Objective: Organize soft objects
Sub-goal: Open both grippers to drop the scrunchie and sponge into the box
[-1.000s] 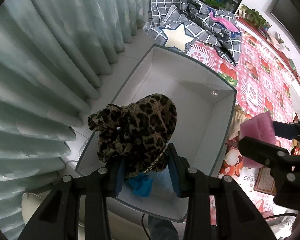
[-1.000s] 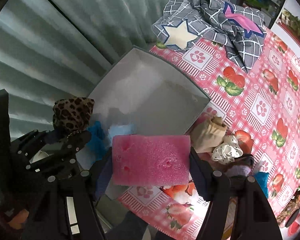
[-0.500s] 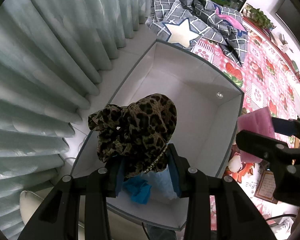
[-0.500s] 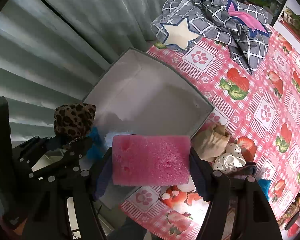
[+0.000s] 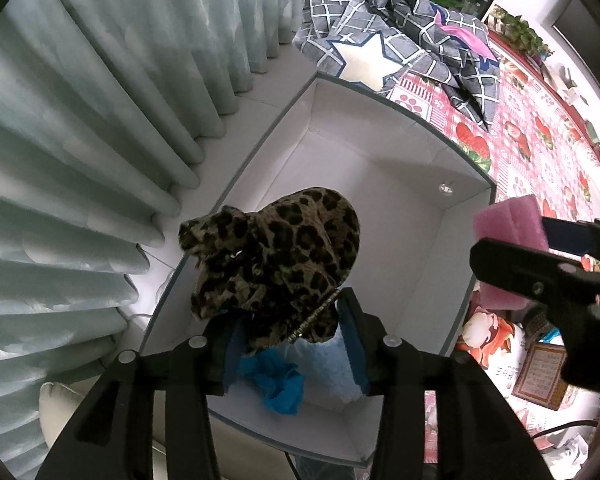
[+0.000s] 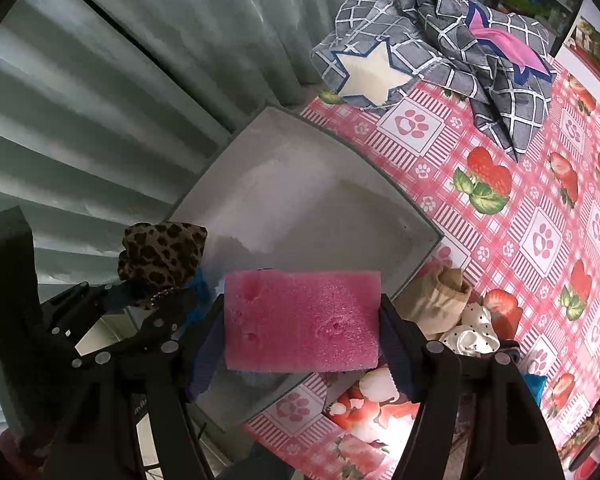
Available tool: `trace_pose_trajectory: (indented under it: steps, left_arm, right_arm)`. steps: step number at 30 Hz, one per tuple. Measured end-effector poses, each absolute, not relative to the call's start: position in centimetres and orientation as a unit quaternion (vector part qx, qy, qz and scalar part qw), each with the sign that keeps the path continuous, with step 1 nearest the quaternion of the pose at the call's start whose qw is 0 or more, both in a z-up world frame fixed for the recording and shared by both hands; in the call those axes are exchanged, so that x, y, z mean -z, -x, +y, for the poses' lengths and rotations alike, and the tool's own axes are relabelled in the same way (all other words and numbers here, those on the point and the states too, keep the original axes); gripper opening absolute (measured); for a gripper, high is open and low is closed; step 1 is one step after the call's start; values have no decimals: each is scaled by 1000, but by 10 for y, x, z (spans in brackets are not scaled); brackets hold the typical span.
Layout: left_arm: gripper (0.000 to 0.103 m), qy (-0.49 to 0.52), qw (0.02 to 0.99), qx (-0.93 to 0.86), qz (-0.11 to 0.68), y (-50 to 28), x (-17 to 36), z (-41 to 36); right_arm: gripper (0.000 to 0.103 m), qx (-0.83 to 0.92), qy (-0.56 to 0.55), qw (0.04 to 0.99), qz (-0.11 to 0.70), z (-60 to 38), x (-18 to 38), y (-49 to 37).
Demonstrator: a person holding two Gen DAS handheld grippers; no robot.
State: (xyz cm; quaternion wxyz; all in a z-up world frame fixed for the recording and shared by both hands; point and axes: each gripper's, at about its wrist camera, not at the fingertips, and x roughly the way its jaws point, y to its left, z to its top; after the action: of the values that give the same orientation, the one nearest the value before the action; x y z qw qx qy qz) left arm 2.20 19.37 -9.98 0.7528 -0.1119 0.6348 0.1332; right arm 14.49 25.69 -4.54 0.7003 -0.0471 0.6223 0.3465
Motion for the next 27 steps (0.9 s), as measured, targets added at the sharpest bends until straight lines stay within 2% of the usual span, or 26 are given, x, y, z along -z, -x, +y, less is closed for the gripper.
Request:
trace_pose_trajectory:
  steps: [3, 5, 6, 9, 12, 13, 14, 16, 27]
  left_arm:
    - [57, 112, 756, -132, 631, -22, 98, 192]
    - [75, 113, 759, -131, 628, -21, 96, 192]
    - [79, 114, 759, -132, 627, -22, 96, 191]
    - [83, 120, 760, -133, 624, -21, 94, 191]
    - [92, 129, 762, -135, 619, -21, 92, 192]
    - [102, 138, 766, -151, 609, -20, 92, 193]
    - [103, 144, 766, -152, 608, -20, 92, 194]
    - [103, 153, 763, -152, 610, -19, 93, 195]
    - [103, 132, 774, -126, 607, -24, 78, 174]
  right_arm:
    - [71, -349, 47, 698, 624, 257, 47, -145]
    - [71, -351, 47, 696, 625, 257, 47, -144]
    - [72, -351, 47, 696, 625, 257, 47, -144]
    - [94, -350, 43, 702, 619, 255, 44, -144]
    - [95, -354, 41, 709, 609, 253, 37, -146]
    - [95, -352, 43, 711, 607, 253, 36, -146]
    - [95, -352, 44, 713, 605, 251, 34, -146]
    - [103, -351, 41, 713, 606, 249, 32, -147]
    - [103, -332, -1, 716, 615, 208, 14, -146]
